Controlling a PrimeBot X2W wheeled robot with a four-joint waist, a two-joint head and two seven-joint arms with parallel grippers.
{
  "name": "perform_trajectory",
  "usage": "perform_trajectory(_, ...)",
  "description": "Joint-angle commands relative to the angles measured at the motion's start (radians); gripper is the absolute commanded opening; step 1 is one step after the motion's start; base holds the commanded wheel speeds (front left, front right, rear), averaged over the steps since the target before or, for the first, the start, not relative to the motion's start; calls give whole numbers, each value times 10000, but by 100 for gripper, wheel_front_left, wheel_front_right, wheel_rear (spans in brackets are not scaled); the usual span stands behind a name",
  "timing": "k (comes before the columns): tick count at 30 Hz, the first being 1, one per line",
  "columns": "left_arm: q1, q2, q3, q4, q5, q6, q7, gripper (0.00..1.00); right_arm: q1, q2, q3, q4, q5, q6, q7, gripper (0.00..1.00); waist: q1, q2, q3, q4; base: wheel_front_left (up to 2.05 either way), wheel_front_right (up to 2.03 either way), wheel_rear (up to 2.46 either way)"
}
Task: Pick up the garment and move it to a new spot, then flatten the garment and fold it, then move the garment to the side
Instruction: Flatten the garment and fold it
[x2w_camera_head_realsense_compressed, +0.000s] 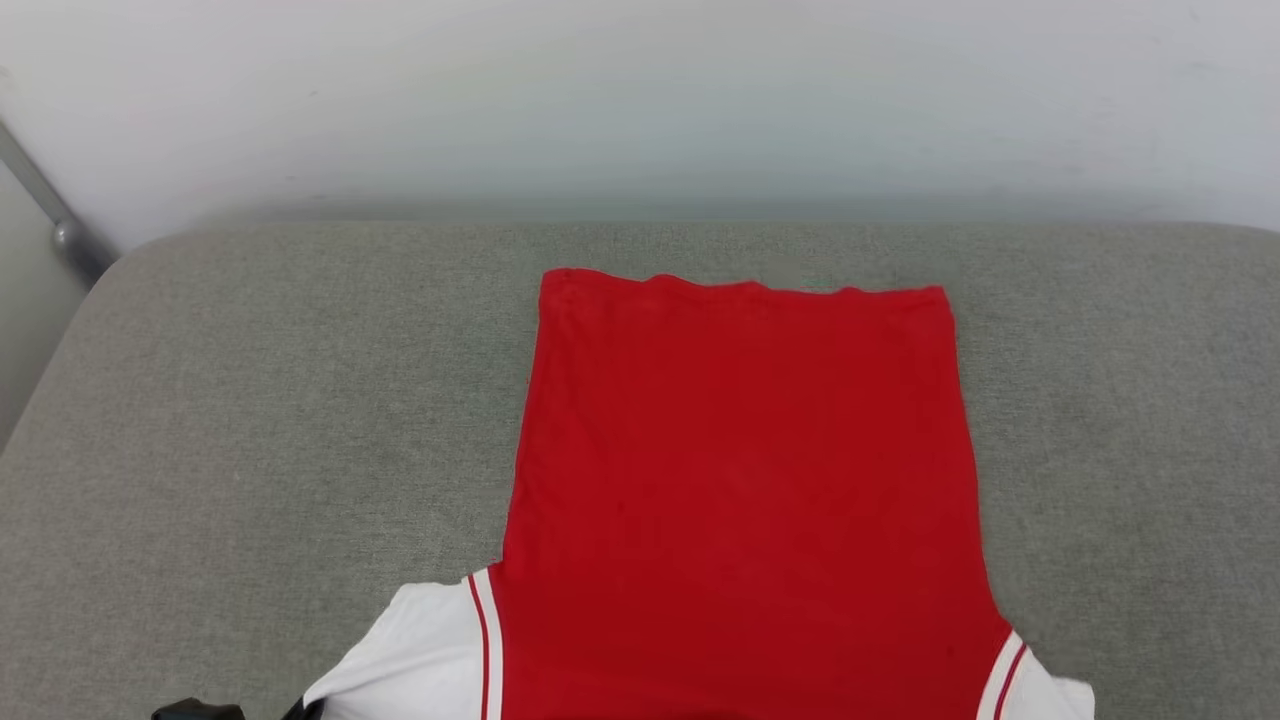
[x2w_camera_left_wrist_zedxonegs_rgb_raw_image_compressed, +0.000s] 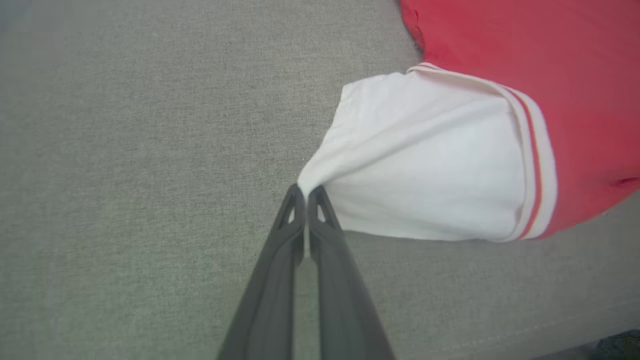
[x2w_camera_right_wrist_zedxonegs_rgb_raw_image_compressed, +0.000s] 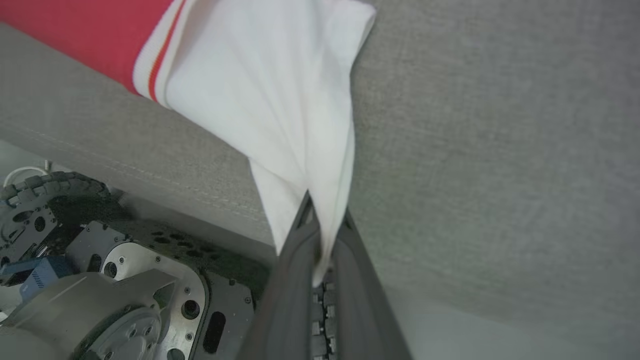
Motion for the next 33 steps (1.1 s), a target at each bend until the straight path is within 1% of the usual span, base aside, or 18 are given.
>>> perform_trajectory(1, 97, 39, -15, -12, -7, 45, -15, 0, 438, 82, -269, -332, 107, -11, 343, 0, 3, 0, 12, 12, 0, 0, 0)
perform_trajectory(4, 76, -64, -44, -20, -1, 54, -34, 0, 645, 291, -705, -798, -67, -11, 656, 0, 3, 0, 66, -1, 0, 0, 0)
perform_trajectory(5, 32, -93, -74, -22, 32, 24, -32, 0, 614, 395, -865, -915, -132, -11, 705, 11, 3, 0, 88, -4, 0, 0, 0)
perform_trajectory(6, -32, -123, -104, -24, 73, -10, -27, 0, 541, 483, -1007, -1035, -170, -11, 760, 49, 3, 0, 115, -8, 0, 0, 0)
perform_trajectory(7, -95, -188, -109, -48, 47, -66, -36, 0, 442, 506, -1157, -1153, -220, -11, 811, 100, 3, 0, 139, -8, 0, 0, 0)
perform_trajectory(11, -295, -244, -186, -72, 142, -216, -42, 0, -94, 287, -1892, -1716, -405, -11, 826, 100, 3, 0, 327, 46, 0, 0, 0)
perform_trajectory(13, -432, -275, -206, -102, 257, -223, -49, 0, -555, 40, -2283, -2055, -418, -9, 844, 100, 3, 0, 475, 101, 0, 0, 0)
perform_trajectory(16, -784, -244, -271, -178, 541, -225, -37, 0, -1623, -512, -2864, -2404, -461, -9, 896, 100, 3, 0, 794, 277, 0, 0, 0)
perform_trajectory(20, -1314, -319, -324, -365, 876, -306, 0, 0, -3757, -1265, -3227, -2456, -113, -9, 1236, 100, 3, 0, 1360, 646, 0, 0, 0)
perform_trajectory(23, -1725, -352, -411, -539, 1209, -335, 45, 0, -5630, -1835, -2793, -2229, 394, -9, 1971, 100, 3, 0, 1919, 978, 0, 0, 0)
perform_trajectory(26, -2066, -465, -437, -673, 1467, -310, 2, 0, -7598, -2494, -1884, -1921, 860, -9, 3169, 100, 3, 0, 2509, 1301, 0, 0, 0)
perform_trajectory(28, -2299, -536, -475, -744, 1647, -296, -24, 0, -8870, -2649, -1208, -1552, 1165, -9, 4174, 100, 3, 0, 2882, 1502, 0, 0, 0)
perform_trajectory(29, -2299, -536, -475, -744, 1647, -296, -24, 0, -8870, -2649, -1208, -1552, 1165, -9, 4174, 100, 3, 0, 2882, 1502, 0, 0, 0)
perform_trajectory(31, -2508, -620, -515, -805, 1792, -336, -63, 0, -10072, -2725, -585, -1137, 1398, -9, 5352, 100, 3, 0, 3243, 1701, 0, 0, 0)
perform_trajectory(33, -2713, -708, -570, -851, 1953, -373, -73, 0, -11141, -2670, -18, -620, 1457, -9, 6697, 100, 3, 0, 3587, 1875, 0, 0, 0)
